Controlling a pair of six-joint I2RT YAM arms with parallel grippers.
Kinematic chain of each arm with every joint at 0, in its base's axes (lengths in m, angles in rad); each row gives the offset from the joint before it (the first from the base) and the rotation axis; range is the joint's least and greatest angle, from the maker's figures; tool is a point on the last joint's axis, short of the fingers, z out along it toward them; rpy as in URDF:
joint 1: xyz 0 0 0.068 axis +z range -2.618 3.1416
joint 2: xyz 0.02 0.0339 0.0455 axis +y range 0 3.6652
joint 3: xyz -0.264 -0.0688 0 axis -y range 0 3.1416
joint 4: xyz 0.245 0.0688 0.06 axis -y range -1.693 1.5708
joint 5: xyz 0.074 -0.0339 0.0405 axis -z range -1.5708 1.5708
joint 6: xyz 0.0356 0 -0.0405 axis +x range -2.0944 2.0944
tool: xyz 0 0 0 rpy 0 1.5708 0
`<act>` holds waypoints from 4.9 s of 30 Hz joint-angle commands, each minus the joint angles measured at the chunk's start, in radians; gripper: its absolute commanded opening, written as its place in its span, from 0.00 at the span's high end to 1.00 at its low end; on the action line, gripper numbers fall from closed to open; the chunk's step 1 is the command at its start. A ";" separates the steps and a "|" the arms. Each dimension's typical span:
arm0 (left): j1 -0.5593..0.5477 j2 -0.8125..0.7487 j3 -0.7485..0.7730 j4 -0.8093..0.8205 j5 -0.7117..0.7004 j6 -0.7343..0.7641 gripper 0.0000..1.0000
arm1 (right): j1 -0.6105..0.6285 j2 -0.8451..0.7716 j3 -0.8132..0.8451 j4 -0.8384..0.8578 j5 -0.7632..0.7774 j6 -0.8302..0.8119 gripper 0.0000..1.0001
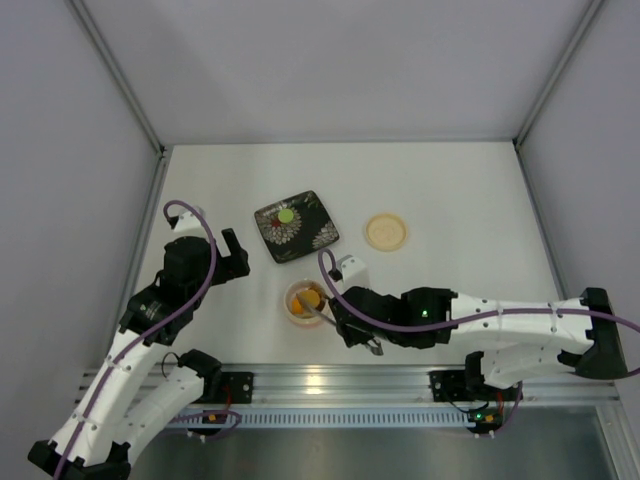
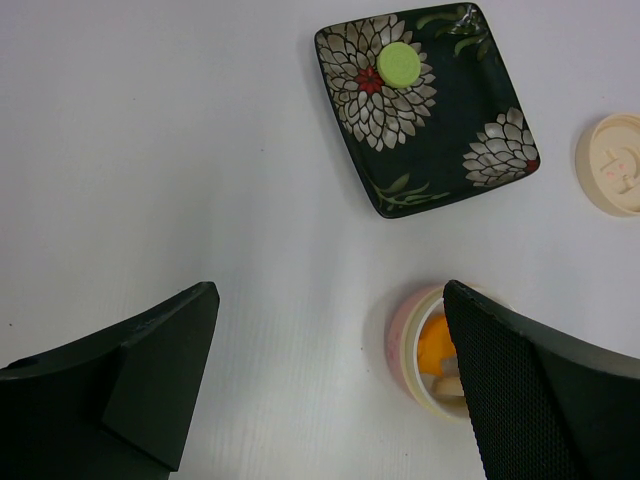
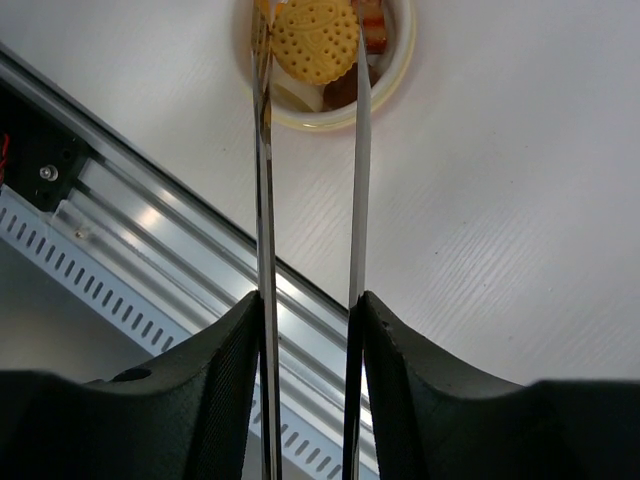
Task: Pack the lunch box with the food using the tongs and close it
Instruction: Place the fake food in the packing box, then pick up the fake food from the plate, then place the fake food in the packing box.
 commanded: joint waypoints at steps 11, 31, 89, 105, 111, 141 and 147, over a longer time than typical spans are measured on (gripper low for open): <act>-0.004 -0.004 -0.005 0.007 -0.003 -0.003 0.01 | 0.020 -0.003 0.026 -0.001 0.045 0.003 0.51; -0.004 -0.001 -0.005 0.007 -0.008 -0.003 0.01 | -0.448 0.489 0.593 0.100 -0.140 -0.307 0.47; -0.011 0.002 -0.003 0.002 -0.023 -0.009 0.01 | -0.537 0.720 0.787 0.037 -0.150 -0.289 0.73; -0.011 -0.007 -0.003 0.002 -0.021 -0.009 0.01 | -0.478 0.261 0.356 0.111 -0.174 -0.235 0.73; -0.012 -0.014 -0.003 0.002 -0.018 -0.009 0.01 | -0.349 0.082 0.209 0.094 -0.124 -0.183 0.72; -0.011 -0.009 -0.005 0.006 -0.014 -0.006 0.01 | -0.028 0.051 0.043 0.099 -0.016 -0.026 0.65; -0.012 -0.009 -0.005 0.006 -0.014 -0.006 0.01 | -0.028 0.060 0.037 0.109 -0.015 -0.026 0.63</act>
